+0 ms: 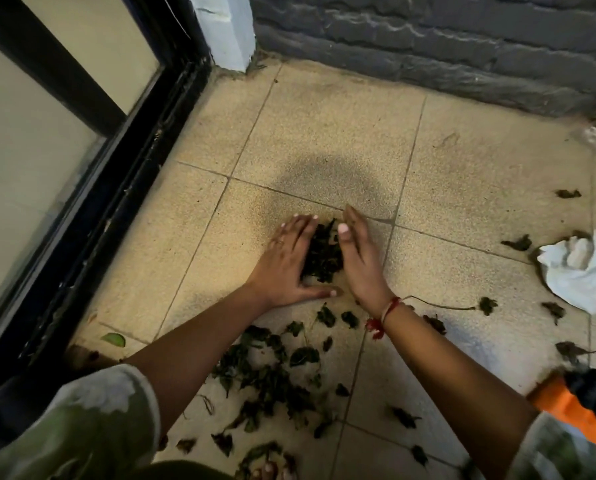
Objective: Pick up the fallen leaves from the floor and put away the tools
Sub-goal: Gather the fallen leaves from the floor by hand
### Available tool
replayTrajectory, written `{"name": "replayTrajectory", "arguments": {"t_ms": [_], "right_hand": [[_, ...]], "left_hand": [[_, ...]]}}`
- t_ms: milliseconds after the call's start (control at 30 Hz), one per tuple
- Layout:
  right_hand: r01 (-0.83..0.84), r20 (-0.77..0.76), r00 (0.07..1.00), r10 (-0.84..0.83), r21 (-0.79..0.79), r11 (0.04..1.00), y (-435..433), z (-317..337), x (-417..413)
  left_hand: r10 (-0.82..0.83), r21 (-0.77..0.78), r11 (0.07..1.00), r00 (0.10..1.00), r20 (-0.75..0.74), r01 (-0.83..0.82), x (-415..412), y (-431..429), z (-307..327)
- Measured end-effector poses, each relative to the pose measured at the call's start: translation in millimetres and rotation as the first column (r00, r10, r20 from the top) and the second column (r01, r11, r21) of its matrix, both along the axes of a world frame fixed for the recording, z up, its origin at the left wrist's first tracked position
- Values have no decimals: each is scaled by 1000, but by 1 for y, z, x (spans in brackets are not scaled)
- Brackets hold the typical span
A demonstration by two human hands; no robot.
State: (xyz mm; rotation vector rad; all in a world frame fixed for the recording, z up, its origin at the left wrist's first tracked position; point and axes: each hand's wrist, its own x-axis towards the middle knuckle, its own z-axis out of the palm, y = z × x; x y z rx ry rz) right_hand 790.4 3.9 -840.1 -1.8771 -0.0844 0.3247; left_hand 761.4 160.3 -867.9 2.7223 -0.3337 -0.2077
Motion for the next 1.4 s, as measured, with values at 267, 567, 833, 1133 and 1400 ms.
{"name": "replayTrajectory", "arguments": {"t_ms": [267, 567, 833, 1133, 1400], "right_hand": [[3, -142, 987, -78, -465, 885, -34, 10, -3], [-36, 6, 999, 43, -406, 913, -12, -1, 1], [201, -424, 895, -142, 98, 975, -22, 15, 16], [437, -412, 858, -308, 269, 858, -22, 29, 11], [434, -108, 898, -426, 57, 899, -19, 20, -30]], "left_hand": [[-47, -15, 999, 998, 49, 48, 13, -13, -9], [-138, -83, 984, 975, 175, 155, 29, -27, -15], [-157, -99, 978, 957, 245, 185, 37, -27, -17], [-117, -236, 959, 979, 169, 156, 52, -31, -2], [191, -521, -452, 493, -849, -724, 38, -26, 38]]}}
